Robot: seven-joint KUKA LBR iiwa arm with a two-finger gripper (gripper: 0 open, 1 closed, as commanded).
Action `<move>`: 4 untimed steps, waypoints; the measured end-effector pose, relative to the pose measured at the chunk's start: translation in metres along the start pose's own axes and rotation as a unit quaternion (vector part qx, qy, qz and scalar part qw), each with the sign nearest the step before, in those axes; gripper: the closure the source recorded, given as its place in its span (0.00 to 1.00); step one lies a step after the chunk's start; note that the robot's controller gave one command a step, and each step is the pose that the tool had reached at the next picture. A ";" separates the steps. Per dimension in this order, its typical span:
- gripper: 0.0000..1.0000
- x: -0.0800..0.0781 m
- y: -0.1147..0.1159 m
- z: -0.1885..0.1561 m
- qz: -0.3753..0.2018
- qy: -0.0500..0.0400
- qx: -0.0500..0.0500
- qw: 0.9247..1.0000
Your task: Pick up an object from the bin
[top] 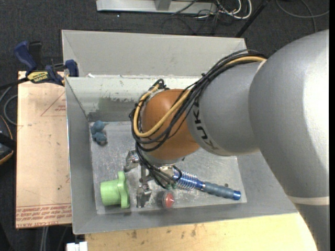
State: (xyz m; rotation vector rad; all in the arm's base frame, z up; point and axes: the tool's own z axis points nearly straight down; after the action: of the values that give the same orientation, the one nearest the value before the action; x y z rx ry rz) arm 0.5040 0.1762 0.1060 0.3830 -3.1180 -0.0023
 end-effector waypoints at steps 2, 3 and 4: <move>0.00 0.005 -0.103 -0.078 -0.126 -0.005 0.002 0.992; 0.00 0.015 -0.100 0.032 -0.176 -0.005 0.000 0.984; 1.00 0.014 -0.101 0.029 -0.175 -0.007 0.001 0.984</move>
Offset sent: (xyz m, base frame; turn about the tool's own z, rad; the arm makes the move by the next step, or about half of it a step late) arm 0.0131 -0.0987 -0.0332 -0.3001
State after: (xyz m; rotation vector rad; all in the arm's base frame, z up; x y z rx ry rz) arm 0.5146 0.0748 0.0764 0.9277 -3.0161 -0.0022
